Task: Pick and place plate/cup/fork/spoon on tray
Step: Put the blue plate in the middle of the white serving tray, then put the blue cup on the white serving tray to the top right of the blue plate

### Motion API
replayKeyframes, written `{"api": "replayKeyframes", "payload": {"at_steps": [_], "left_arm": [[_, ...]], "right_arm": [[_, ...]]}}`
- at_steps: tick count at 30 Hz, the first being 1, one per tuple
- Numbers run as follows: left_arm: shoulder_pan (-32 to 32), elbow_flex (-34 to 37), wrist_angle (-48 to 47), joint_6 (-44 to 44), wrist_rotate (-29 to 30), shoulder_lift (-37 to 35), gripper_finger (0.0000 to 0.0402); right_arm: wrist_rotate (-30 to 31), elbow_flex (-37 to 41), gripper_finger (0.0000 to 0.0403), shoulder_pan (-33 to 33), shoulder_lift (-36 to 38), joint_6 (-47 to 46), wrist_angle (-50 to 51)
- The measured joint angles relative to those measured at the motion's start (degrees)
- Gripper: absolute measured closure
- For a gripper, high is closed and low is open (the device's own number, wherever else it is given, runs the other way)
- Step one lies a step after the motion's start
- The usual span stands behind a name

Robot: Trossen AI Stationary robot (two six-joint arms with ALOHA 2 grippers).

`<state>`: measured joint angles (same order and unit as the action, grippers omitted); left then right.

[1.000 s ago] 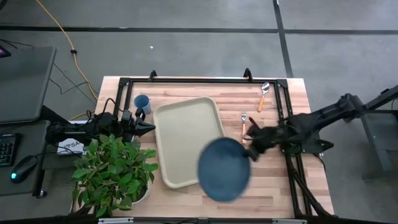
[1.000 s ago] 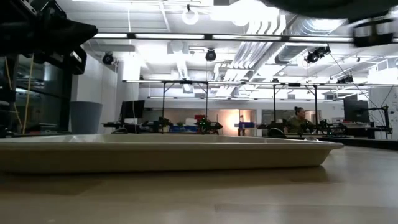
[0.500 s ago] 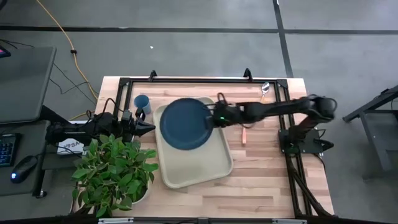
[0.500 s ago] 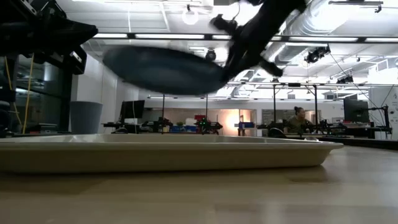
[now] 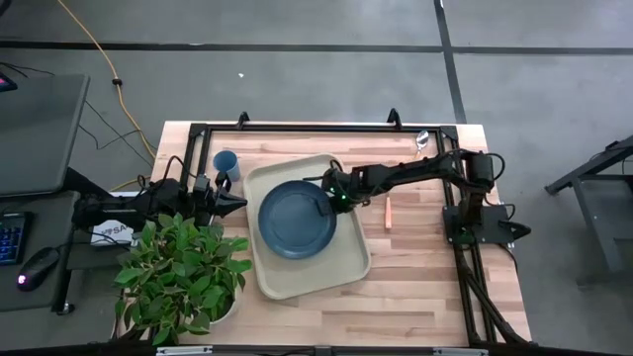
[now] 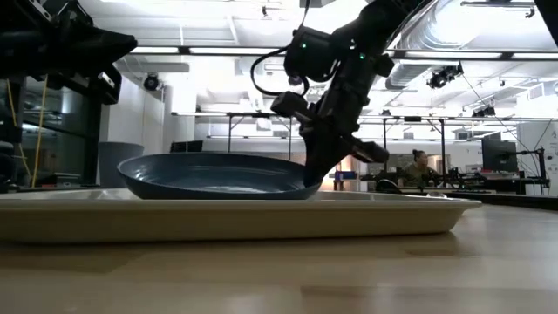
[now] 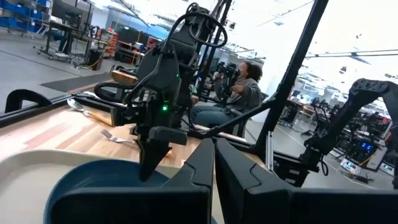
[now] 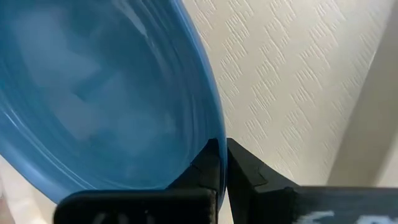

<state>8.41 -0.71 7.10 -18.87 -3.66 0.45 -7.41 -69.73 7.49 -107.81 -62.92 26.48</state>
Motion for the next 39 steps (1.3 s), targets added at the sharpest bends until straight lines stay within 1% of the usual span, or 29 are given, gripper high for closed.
{"api": "replayKeyframes", "payload": {"at_steps": [10, 18, 21, 28, 31, 33, 35, 39], "left_arm": [[0.0, 0.0, -0.01, 0.01, 0.0, 0.0, 0.0401], [0.0, 0.0, 0.01, 0.0, 0.0, 0.0, 0.0401], [-0.01, 0.0, 0.01, 0.01, 0.0, 0.0, 0.0401], [0.0, 0.0, 0.0, -0.01, -0.02, 0.0, 0.0401], [0.01, 0.0, -0.01, -0.01, -0.02, 0.0, 0.0401], [0.0, 0.0, 0.0, -0.01, 0.0, -0.01, 0.0401], [-0.01, 0.0, -0.01, 0.01, 0.0, 0.0, 0.0401], [0.01, 0.0, -0.01, 0.01, -0.02, 0.02, 0.0401]], "right_arm": [[0.22, 0.0, 0.0402, -0.49, 0.0, -1.32, 0.48], [0.59, 0.0, 0.04, -0.5, 0.0, -0.26, 0.65], [1.48, 0.0, 0.0377, -0.46, 0.0, 1.3, 0.69], [3.12, 0.02, 0.0275, 0.66, 1.01, 6.27, 2.75], [3.44, 0.03, 0.0243, 2.02, 3.28, 9.0, 4.78], [4.3, 0.04, 0.0231, 2.82, 5.98, 11.4, 7.48], [6.85, 0.04, 0.0225, 3.1, 9.7, 14.14, 12.71], [16.01, 2.02, 0.0225, 1.26, 18.22, 16.88, 25.72]]}}
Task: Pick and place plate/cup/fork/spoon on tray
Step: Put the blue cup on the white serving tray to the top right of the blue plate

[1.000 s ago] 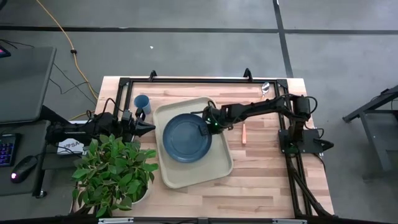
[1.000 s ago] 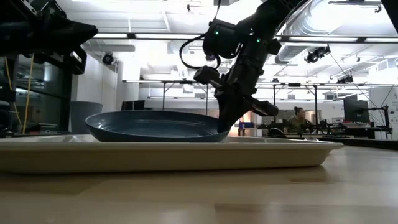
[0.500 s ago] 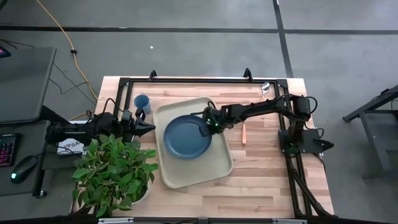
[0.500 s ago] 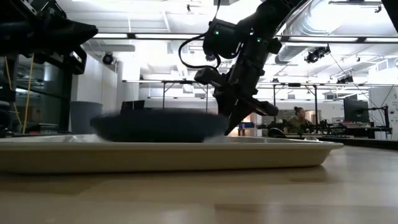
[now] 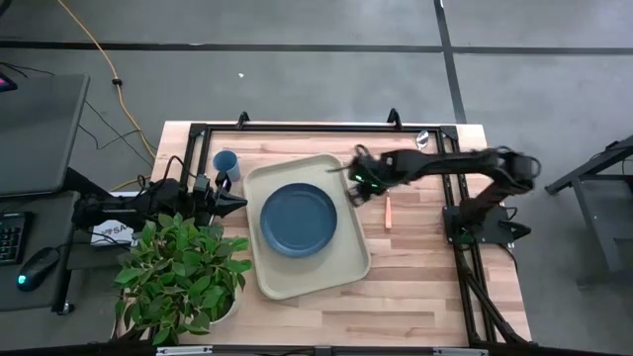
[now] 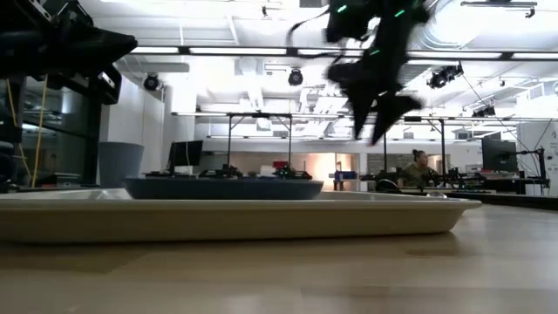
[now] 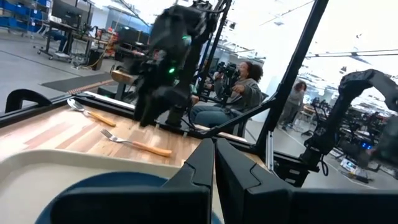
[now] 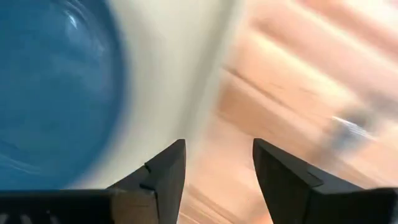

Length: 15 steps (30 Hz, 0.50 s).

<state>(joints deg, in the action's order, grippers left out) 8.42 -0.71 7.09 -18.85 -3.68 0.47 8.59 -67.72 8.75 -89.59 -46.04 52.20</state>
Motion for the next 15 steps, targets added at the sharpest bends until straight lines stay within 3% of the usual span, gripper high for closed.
{"api": "replayKeyframes", "payload": {"at_steps": [3, 9, 15], "left_arm": [[-0.01, 0.0, 0.0, 0.0, 0.02, 0.0, 0.0401], [-0.01, 0.0, 0.0, -0.01, 0.01, 0.0, 0.0401], [0.02, 0.0, 0.0, 3.86, 0.02, 0.0, 0.0401]], "right_arm": [[3.1, 6.87, 0.0225, -1.44, 7.36, -3.34, 3.62], [3.13, 24.88, 0.0224, -3.26, 23.76, -17.31, -7.78], [4.23, 33.17, 0.0224, -1.48, 29.98, -21.24, -17.06]]}}
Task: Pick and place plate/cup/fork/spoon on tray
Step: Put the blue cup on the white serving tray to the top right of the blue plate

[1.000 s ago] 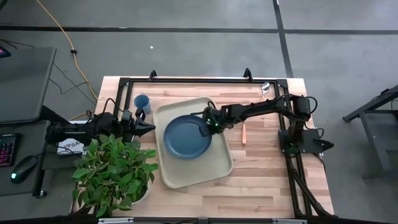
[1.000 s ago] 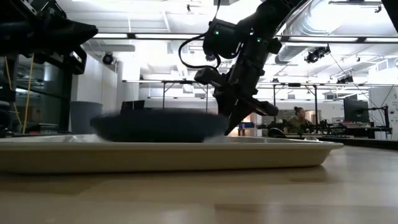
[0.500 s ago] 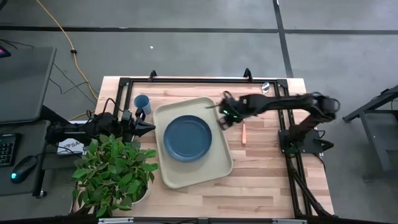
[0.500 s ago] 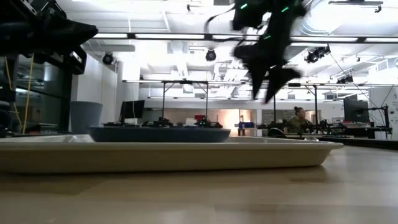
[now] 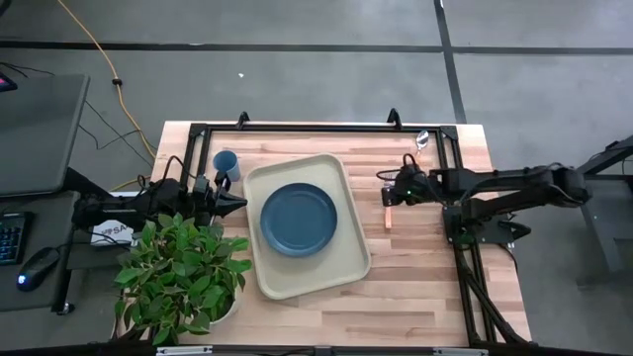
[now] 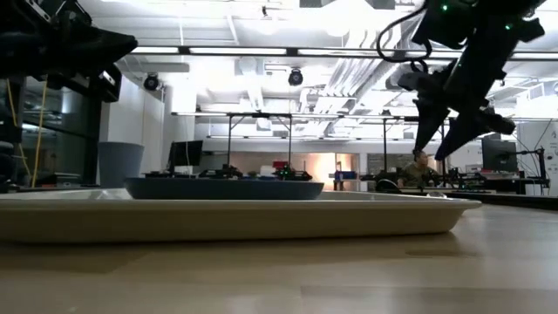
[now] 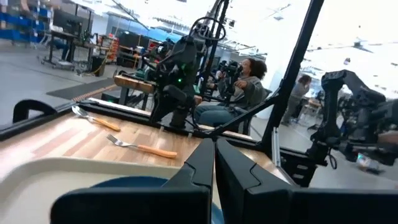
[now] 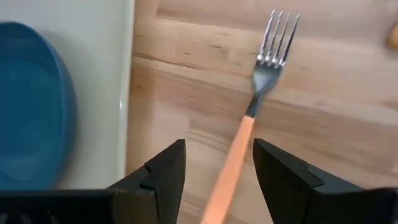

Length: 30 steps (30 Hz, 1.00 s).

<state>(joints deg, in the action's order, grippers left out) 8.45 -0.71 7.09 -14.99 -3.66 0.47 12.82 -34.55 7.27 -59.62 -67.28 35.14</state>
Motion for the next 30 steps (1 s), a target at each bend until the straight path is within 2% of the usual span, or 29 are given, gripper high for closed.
{"api": "replayKeyframes", "payload": {"at_steps": [5, 7, 12, 14, 16, 17, 19, 24, 30], "left_arm": [[0.0, 0.0, 3.33, -1.91, 0.23, 0.0, 0.0401], [0.02, -0.02, 5.87, -3.29, 2.12, 0.0, 0.0401], [0.04, -0.04, 16.8, -8.96, 6.35, 0.02, 0.0401], [0.02, -0.04, 22.01, -10.3, 11.0, 0.29, 0.0401], [0.08, -0.48, 22.96, -12.66, 18.84, 1.11, 0.0401], [0.2, -1.41, 20.06, -14.31, 22.46, 1.89, 0.04], [0.57, -5.26, 10.12, -16.42, 24.36, 4.64, 0.0392], [3.43, -19.69, -12.8, -14.7, 22.97, 18.76, 0.034], [11.48, -38.79, -42.85, -13.78, 21.29, 36.92, 0.0246]], "right_arm": [[1.71, -0.15, 0.0224, 0.09, -0.14, -0.23, -0.93], [3.56, -0.22, 0.0224, 0.21, -0.13, -1.03, -2.74], [4.75, -0.3, 0.0224, 1.56, -0.13, -2.22, -8.56], [4.79, -0.3, 0.0224, 2.02, -0.13, -2.63, -10.09], [4.91, -0.3, 0.0224, 2.46, -0.13, -3.21, -11.62], [5.08, -0.3, 0.0224, 2.62, -0.13, -3.24, -12.02], [5.2, -0.3, 0.0224, 2.99, -0.13, -3.3, -12.26], [4.72, -0.3, 0.0224, 3.28, -0.15, -3.43, -12.29], [5.29, -0.3, 0.0224, 3.28, -0.15, -3.01, -12.25]]}}
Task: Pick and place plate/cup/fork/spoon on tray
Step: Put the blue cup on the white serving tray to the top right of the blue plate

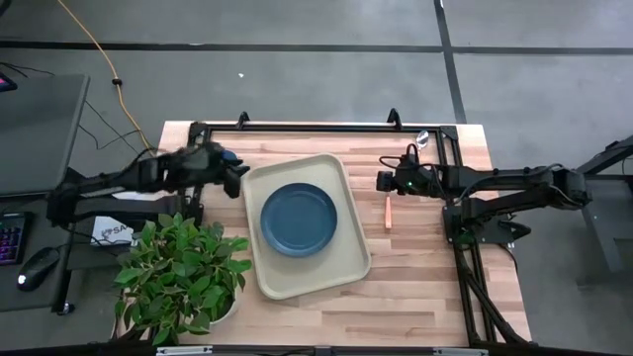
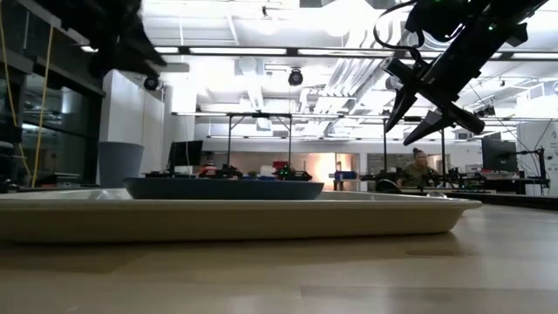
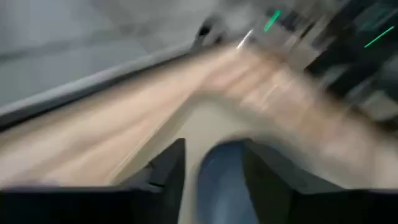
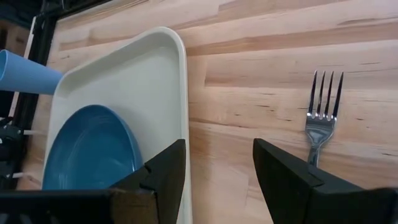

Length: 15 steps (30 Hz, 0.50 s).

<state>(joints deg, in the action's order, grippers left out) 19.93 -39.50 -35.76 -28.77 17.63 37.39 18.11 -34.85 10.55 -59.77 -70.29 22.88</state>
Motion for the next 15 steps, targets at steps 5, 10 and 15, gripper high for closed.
{"api": "replayKeyframes", "payload": {"at_steps": [5, 10, 15], "left_arm": [[7.13, -12.25, -22.01, 3.75, -2.39, 13.2, 0.0181], [13.79, -16.49, -28.91, 6.74, -2.25, 24.15, 0.0162], [19.42, -16.49, -29.45, 10.69, -9.72, 31.86, 0.0166]], "right_arm": [[0.35, 0.0, 0.0224, -0.02, 0.0, 2.77, 0.36], [0.35, 0.0, 0.0224, -0.02, 0.0, 4.24, 0.37], [0.37, 0.0, 0.0224, -0.02, 0.0, 4.78, 0.61]]}}
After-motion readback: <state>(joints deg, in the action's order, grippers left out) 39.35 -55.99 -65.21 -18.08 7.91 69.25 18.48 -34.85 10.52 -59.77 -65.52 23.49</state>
